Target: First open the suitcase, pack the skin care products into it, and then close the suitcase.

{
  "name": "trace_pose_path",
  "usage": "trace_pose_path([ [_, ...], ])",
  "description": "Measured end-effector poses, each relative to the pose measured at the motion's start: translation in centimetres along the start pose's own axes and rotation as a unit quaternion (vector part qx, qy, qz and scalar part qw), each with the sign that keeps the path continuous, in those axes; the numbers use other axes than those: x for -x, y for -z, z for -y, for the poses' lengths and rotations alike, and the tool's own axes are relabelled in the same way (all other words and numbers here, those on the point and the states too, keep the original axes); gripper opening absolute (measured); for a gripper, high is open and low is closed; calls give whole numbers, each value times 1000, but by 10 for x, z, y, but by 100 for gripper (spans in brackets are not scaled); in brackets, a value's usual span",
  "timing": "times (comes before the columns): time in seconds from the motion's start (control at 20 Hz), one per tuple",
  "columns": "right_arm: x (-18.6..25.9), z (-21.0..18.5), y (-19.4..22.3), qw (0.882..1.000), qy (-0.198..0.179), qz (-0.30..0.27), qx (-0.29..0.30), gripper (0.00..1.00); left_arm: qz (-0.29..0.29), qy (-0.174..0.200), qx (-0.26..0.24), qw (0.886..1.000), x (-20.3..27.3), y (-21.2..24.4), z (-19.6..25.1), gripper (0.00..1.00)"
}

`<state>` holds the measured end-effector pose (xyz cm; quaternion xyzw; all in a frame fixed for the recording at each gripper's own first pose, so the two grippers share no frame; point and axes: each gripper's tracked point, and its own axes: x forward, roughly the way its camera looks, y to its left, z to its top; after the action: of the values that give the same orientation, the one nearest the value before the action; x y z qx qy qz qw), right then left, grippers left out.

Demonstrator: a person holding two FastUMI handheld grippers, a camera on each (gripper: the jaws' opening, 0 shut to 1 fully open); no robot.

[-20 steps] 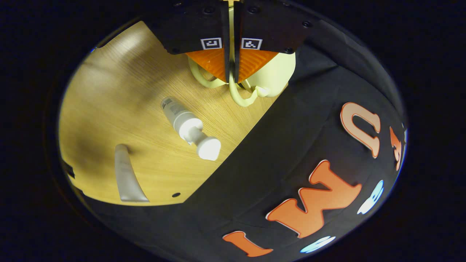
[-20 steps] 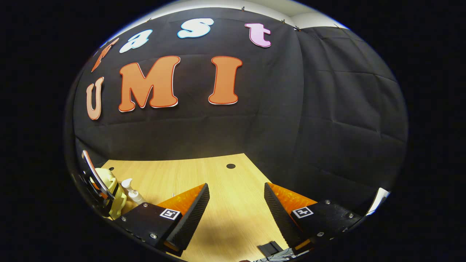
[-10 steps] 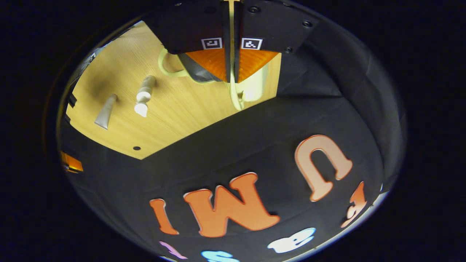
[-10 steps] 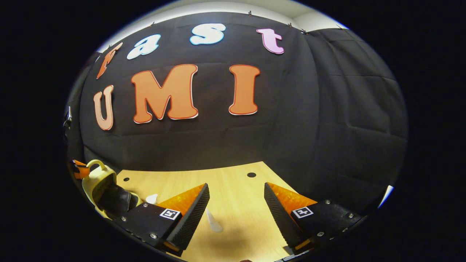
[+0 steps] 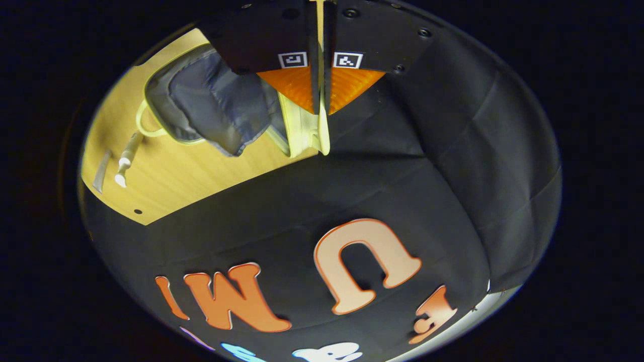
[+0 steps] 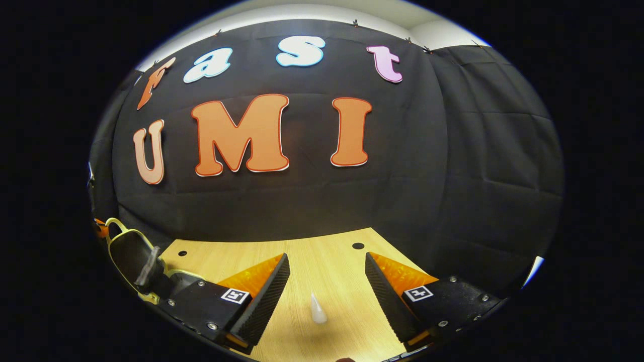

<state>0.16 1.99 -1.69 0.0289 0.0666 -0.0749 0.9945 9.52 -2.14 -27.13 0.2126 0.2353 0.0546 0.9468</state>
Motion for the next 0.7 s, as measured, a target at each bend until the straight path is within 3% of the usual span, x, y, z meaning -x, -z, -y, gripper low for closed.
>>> trace_pose_path([
  [0.15,6,-20,6,1000,-8,-13,-5,96,-34,3,43,999,-9,19,5,5],
  [0.3,12,-39,10,1000,-6,-18,1,96,-62,33,105,992,-21,35,16,5],
  [0.35,15,-45,8,1000,-5,-16,-1,100,-72,45,124,989,-23,40,22,5],
  [0.4,17,-50,8,1000,-3,-13,-2,96,-81,57,143,985,-23,46,30,5],
  [0.6,22,-65,10,1000,10,-15,-24,96,-120,95,207,966,-20,60,63,5],
  [0.65,23,-66,11,999,14,-15,-26,100,-131,100,223,961,-17,61,71,3],
  [0.7,27,-68,12,999,18,-14,-26,96,-145,99,231,957,-16,64,75,5],
])
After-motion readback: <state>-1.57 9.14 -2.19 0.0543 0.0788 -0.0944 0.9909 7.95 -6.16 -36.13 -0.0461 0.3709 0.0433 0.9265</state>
